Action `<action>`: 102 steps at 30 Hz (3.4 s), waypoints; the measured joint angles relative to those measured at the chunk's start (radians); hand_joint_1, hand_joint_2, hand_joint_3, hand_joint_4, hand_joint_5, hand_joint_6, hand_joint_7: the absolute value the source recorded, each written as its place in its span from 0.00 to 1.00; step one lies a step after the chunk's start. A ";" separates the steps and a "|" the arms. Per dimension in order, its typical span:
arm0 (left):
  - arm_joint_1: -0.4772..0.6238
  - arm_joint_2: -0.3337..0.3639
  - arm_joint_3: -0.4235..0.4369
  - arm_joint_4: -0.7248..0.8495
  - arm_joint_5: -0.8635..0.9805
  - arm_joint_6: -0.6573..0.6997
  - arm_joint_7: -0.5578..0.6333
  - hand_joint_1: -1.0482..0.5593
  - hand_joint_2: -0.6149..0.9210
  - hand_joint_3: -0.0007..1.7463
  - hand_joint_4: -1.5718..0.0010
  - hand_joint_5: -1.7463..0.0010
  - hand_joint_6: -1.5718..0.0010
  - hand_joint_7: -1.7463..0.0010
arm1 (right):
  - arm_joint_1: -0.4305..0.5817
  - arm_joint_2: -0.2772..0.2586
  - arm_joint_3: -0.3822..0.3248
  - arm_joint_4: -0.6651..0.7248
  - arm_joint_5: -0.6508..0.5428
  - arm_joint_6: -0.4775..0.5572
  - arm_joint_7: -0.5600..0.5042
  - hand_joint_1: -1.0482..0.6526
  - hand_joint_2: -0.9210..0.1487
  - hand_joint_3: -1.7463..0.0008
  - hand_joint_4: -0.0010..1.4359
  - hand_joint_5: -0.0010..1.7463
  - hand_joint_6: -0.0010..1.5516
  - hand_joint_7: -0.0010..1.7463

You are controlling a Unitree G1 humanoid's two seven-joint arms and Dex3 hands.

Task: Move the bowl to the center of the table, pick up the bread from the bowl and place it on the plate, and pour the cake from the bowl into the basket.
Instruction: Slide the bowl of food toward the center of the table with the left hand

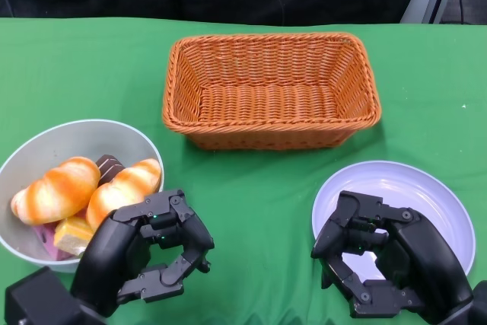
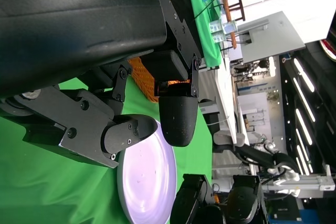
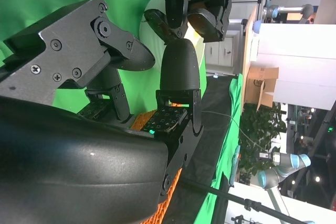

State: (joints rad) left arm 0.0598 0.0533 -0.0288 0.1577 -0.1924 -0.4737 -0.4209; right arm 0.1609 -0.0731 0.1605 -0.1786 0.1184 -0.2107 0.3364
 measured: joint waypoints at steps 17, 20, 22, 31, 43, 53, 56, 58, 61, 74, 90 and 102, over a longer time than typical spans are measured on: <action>-0.143 0.015 0.138 -0.103 -0.056 -0.055 0.079 0.35 1.00 0.07 0.49 0.88 0.46 1.00 | -0.012 0.003 0.004 0.039 0.002 -0.002 0.002 0.55 0.37 0.39 0.53 0.89 0.49 0.71; -0.164 0.022 0.179 -0.105 -0.057 -0.056 0.101 0.34 1.00 0.10 0.53 0.93 0.52 1.00 | -0.014 0.005 0.004 0.040 0.002 -0.002 0.002 0.55 0.38 0.39 0.53 0.89 0.49 0.71; -0.180 0.028 0.203 -0.103 -0.056 -0.069 0.115 0.34 1.00 0.10 0.53 0.95 0.53 1.00 | -0.014 0.006 0.004 0.040 0.002 -0.002 0.002 0.55 0.38 0.38 0.53 0.89 0.49 0.71; -0.288 0.143 0.311 0.111 0.055 -0.119 0.207 0.28 1.00 0.14 0.66 1.00 0.64 1.00 | -0.017 0.013 0.007 0.053 -0.001 -0.005 0.001 0.55 0.38 0.37 0.53 0.89 0.49 0.72; -0.366 0.270 0.318 0.501 0.236 -0.200 0.372 0.25 1.00 0.23 0.79 1.00 0.78 1.00 | -0.016 0.023 0.014 0.058 -0.003 -0.013 0.002 0.56 0.37 0.38 0.53 0.89 0.50 0.71; -0.400 0.311 0.272 0.563 0.269 0.003 0.400 0.23 1.00 0.24 0.82 1.00 0.81 1.00 | -0.016 0.038 0.022 0.059 -0.003 -0.027 -0.002 0.56 0.38 0.38 0.53 0.89 0.50 0.72; -0.403 0.311 0.269 0.563 0.259 0.046 0.400 0.24 1.00 0.24 0.84 1.00 0.82 1.00 | -0.015 0.042 0.024 0.058 -0.003 -0.030 -0.003 0.56 0.38 0.37 0.53 0.89 0.50 0.72; -0.404 0.312 0.267 0.563 0.256 0.072 0.399 0.24 1.00 0.25 0.85 1.00 0.82 1.00 | -0.013 0.044 0.026 0.057 -0.002 -0.030 -0.004 0.56 0.39 0.36 0.53 0.89 0.50 0.72; -0.407 0.318 0.258 0.565 0.257 0.120 0.398 0.24 1.00 0.26 0.86 1.00 0.83 1.00 | -0.012 0.044 0.030 0.057 -0.002 -0.038 -0.002 0.56 0.40 0.36 0.53 0.89 0.50 0.72; -0.460 0.342 0.218 0.607 0.250 0.333 0.310 0.26 1.00 0.31 0.92 1.00 0.88 1.00 | -0.013 0.044 0.036 0.057 0.006 -0.042 0.000 0.57 0.41 0.35 0.54 0.89 0.50 0.73; -0.471 0.362 0.192 0.513 0.191 0.587 0.161 0.28 1.00 0.34 0.93 1.00 0.92 1.00 | -0.014 0.048 0.039 0.066 0.007 -0.057 0.001 0.56 0.41 0.34 0.54 0.90 0.50 0.73; -0.445 0.365 0.184 0.337 0.158 0.855 0.100 0.30 1.00 0.35 0.95 1.00 0.94 1.00 | -0.016 0.054 0.041 0.079 0.006 -0.071 0.005 0.55 0.41 0.35 0.54 0.89 0.50 0.73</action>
State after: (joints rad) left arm -0.3850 0.4182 0.1551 0.4950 -0.0341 0.3814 -0.3207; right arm 0.1450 -0.0189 0.2019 -0.0995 0.1245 -0.2814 0.3413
